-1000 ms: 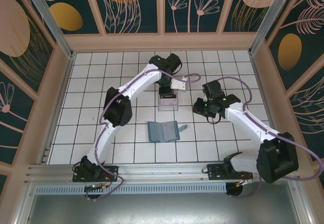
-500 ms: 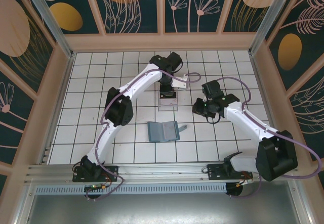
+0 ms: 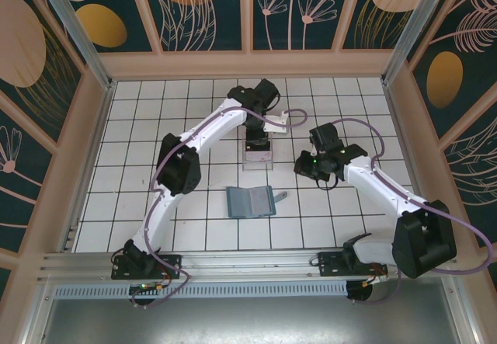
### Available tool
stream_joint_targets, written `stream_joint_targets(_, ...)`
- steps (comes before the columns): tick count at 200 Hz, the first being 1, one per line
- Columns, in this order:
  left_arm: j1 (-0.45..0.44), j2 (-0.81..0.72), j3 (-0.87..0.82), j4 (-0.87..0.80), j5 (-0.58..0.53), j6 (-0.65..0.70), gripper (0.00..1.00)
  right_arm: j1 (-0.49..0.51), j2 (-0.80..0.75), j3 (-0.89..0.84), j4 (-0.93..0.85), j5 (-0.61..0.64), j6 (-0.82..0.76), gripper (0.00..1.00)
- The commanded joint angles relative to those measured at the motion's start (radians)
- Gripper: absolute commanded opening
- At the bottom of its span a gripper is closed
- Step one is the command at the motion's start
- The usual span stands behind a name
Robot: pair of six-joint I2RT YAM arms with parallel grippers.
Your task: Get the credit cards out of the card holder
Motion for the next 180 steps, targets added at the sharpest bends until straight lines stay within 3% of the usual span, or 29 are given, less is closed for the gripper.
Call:
stream_joint_targets(1, 0.007, -0.113, -0.081, 0.077, 0.036, -0.079, 0.28, 0.019, 0.024, 0.018, 0.024, -0.025, -0.009, 0.22)
stream_joint_targets(52, 0.006, -0.319, -0.397, 0.383, 0.014, -0.343, 0.32, 0.075, 0.075, 0.032, 0.044, -0.033, -0.012, 0.22)
stream_joint_targets(85, 0.006, -0.457, -0.589, 0.584, -0.128, -0.586, 0.34, 0.113, 0.115, 0.051, 0.051, -0.035, -0.016, 0.22)
stream_joint_targets(124, 0.007, -0.519, -0.645, 0.583, -0.294, -0.848, 0.37, 0.177, 0.161, 0.077, 0.051, -0.03, -0.016, 0.22)
stream_joint_targets(151, 0.006, -0.574, -0.708, 0.58, -0.29, -0.993, 0.38, 0.213, 0.188, 0.088, 0.048, -0.026, -0.014, 0.22)
stream_joint_targets(180, 0.007, -0.708, -0.882, 0.71, -0.232, -1.097, 0.39, 0.25, 0.217, 0.095, 0.053, -0.03, -0.004, 0.22)
